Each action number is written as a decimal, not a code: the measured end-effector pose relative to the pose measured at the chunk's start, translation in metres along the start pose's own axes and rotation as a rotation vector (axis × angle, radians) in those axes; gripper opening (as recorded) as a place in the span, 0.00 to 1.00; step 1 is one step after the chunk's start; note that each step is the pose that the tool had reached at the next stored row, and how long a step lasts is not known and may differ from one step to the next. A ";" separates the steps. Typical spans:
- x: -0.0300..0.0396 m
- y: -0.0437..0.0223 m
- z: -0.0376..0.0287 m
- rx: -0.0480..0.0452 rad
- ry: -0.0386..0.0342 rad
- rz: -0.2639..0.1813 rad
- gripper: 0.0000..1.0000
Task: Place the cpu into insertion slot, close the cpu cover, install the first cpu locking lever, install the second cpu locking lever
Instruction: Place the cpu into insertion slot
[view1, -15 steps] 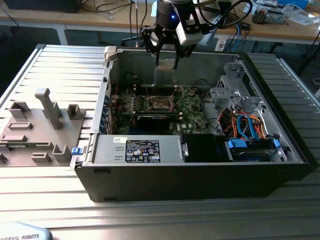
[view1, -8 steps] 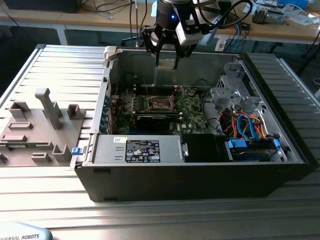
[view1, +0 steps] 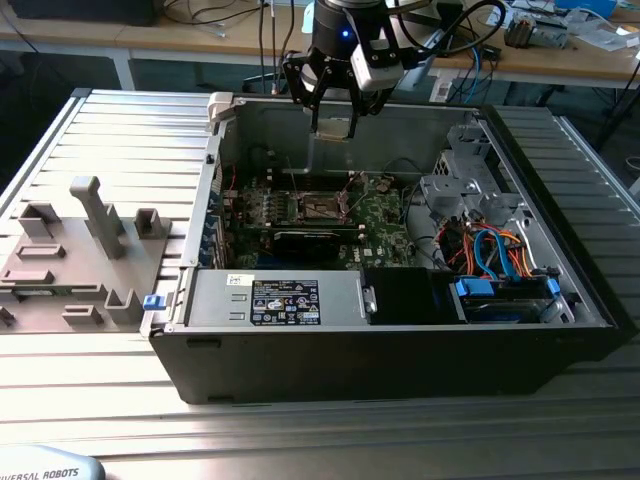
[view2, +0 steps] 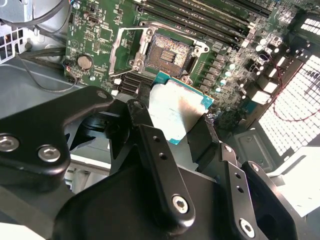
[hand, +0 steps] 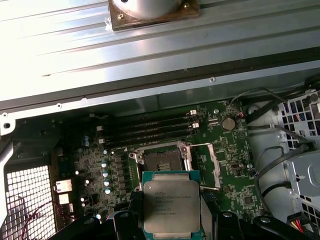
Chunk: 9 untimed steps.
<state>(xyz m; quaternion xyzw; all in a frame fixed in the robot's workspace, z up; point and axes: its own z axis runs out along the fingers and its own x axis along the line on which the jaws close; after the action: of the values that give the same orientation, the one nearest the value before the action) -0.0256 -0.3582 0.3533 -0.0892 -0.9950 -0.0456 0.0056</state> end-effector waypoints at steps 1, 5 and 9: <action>0.0000 0.0000 0.0000 0.0000 0.0000 0.001 0.54; 0.0000 0.0000 0.0000 0.0000 -0.0003 0.004 0.54; 0.0000 0.0000 0.0000 -0.0002 -0.0008 0.009 0.54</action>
<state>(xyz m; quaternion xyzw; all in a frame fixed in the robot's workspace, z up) -0.0256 -0.3582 0.3532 -0.0939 -0.9945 -0.0456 0.0054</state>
